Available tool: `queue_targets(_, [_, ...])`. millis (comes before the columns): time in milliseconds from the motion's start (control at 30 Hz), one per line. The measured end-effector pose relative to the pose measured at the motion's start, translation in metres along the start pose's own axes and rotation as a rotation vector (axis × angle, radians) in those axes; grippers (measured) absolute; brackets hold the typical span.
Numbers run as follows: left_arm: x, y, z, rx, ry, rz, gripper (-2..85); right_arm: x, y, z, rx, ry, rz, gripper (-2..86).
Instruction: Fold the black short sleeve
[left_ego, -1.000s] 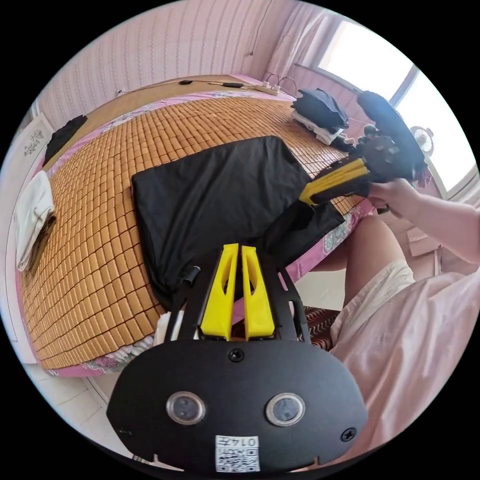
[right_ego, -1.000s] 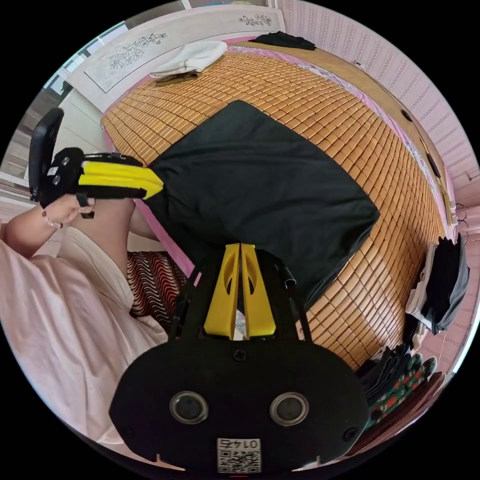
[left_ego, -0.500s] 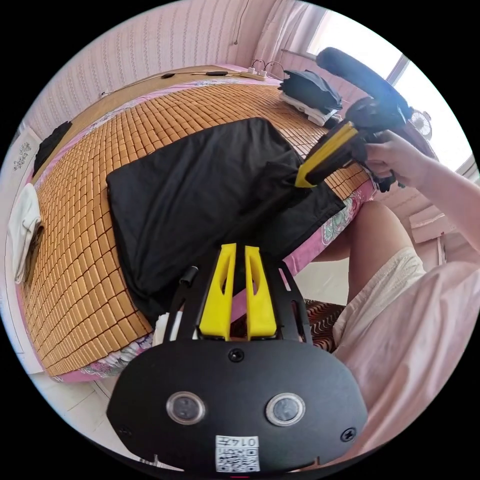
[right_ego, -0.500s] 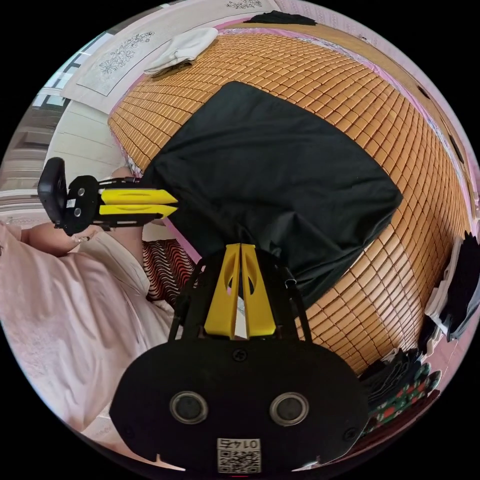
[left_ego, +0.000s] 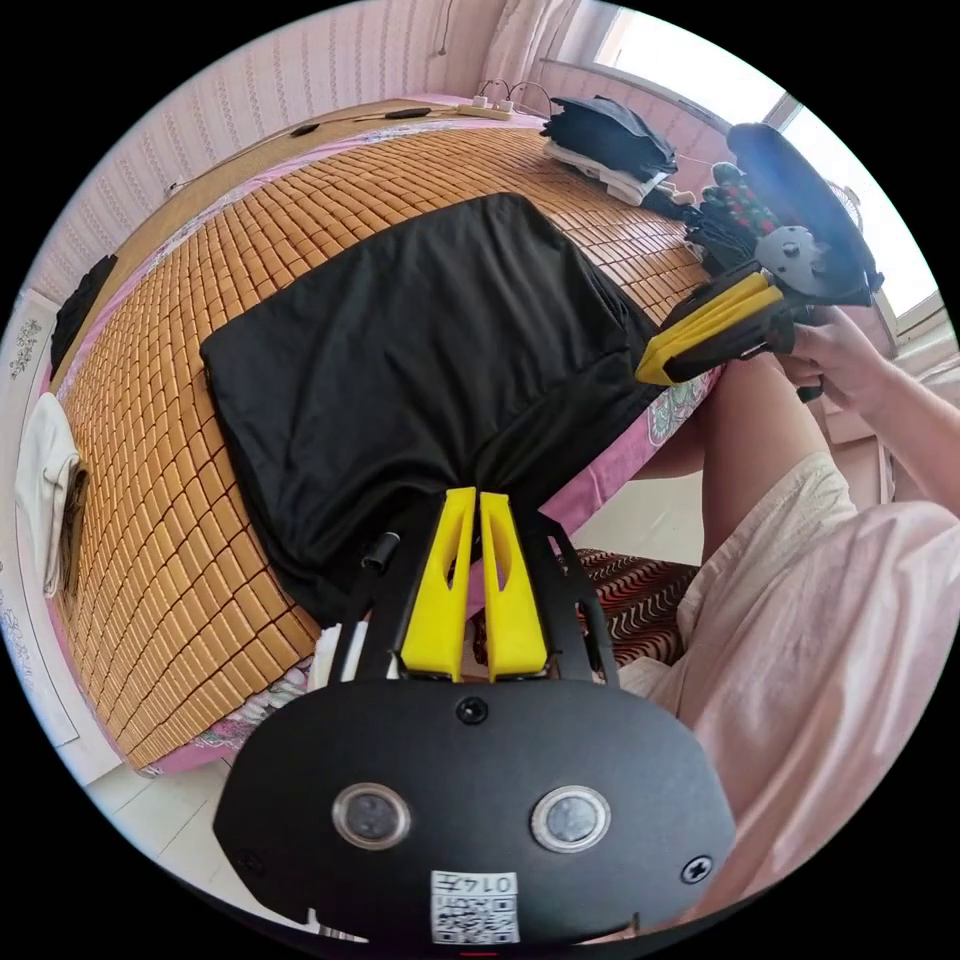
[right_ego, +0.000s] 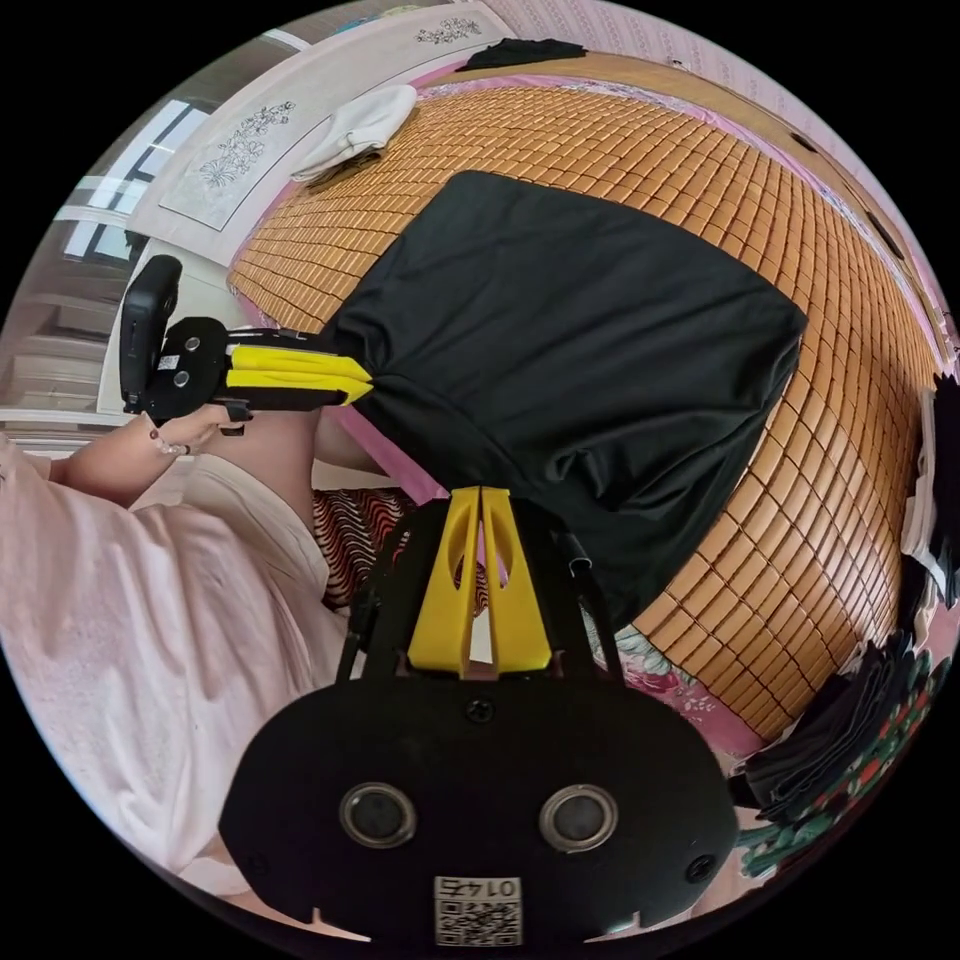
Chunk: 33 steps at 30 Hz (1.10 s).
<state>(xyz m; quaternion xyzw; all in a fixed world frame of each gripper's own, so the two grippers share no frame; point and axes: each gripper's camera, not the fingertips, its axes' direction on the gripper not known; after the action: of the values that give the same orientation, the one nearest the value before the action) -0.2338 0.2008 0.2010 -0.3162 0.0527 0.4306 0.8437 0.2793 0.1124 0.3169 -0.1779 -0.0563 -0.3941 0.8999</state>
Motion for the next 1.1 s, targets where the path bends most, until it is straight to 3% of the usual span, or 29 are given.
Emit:
queue_targets(300, [0.013,-0.004,0.024,-0.051,-0.06,-0.021,4.1,0.087,0.057,0.005,0.221,0.056,0.487,7.4])
queue_targets(433, [0.016,-0.007,0.036,-0.065,-0.06,-0.018,3.6,0.103,0.059,0.024,0.152,0.038,0.495,1.0])
queue_targets(633, [0.02,-0.003,0.041,-0.064,-0.055,-0.008,3.8,0.138,0.098,0.012,0.215,0.001,0.526,-0.3])
queue_targets(933, [0.026,0.017,0.013,-0.022,0.011,0.016,5.8,0.138,0.115,0.019,0.156,0.097,0.45,1.2])
queue_targets(1100, [0.062,0.005,-0.001,0.062,0.054,0.126,6.3,0.15,0.138,0.028,0.164,0.013,0.483,6.8])
